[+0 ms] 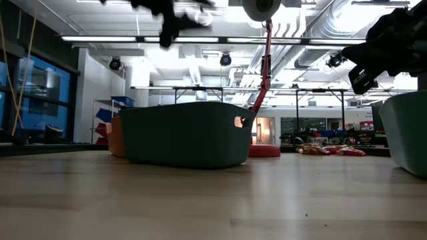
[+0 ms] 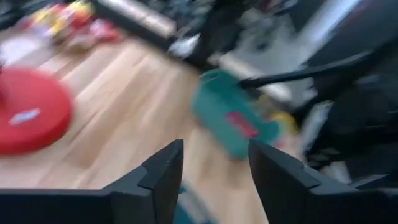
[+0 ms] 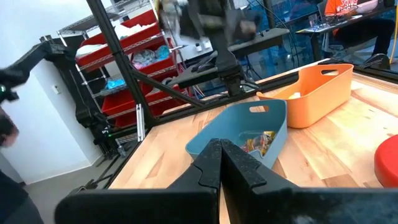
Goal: Sort candy
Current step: Move the orange bin to the middle left of the table
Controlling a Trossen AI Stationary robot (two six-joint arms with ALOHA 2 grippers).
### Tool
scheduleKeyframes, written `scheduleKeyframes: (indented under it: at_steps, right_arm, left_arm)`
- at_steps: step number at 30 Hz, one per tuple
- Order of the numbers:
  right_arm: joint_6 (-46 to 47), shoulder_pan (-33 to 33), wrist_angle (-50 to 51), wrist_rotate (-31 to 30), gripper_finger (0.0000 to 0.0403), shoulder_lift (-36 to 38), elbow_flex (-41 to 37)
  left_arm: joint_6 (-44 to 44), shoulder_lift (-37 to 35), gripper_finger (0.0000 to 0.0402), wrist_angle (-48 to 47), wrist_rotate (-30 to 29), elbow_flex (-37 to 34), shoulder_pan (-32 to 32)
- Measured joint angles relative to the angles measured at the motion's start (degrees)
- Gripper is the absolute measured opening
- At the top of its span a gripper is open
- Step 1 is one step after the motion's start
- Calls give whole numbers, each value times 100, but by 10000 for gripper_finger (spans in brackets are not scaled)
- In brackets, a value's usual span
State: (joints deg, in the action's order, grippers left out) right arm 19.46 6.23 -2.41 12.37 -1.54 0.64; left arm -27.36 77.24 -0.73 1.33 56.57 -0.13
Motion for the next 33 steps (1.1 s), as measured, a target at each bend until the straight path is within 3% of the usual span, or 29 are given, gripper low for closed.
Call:
scheduleKeyframes:
  at_steps: [5,9,11,13,17,19,24,30,33]
  right_arm:
    - [-1,-1,-1,1,0,0,2]
    - [-143,-1,-33,-126,0,-2,0]
    - [114,2,-408,-611,0,-9,0]
    - [1130,2,-1189,-1136,0,-4,0]
    - [2609,2,-2571,-2915,0,-44,2]
    - [2948,6,-3088,-3342,0,-160,2]
    - [3968,-246,-3256,-1854,0,-1154,403]
    - [3070,-984,-2580,-1638,0,-3644,2114]
    - [2519,-1158,-1903,-1537,0,-5025,3079]
  left_arm:
    - [49,-1072,188,-102,650,167,12]
    - [-70,-2086,184,-77,643,176,12]
    - [-100,-2551,181,-107,412,176,2]
    - [-66,-2965,178,-104,58,151,-64]
    - [137,-3503,175,-243,-701,45,-257]
    - [197,-3624,175,-437,-943,-35,-337]
    - [-87,-3632,174,-1230,-1369,-393,-423]
    - [-844,-3484,174,-1883,-1404,-1165,-421]
    - [-1404,-3438,173,-2653,-1687,-1494,-415]
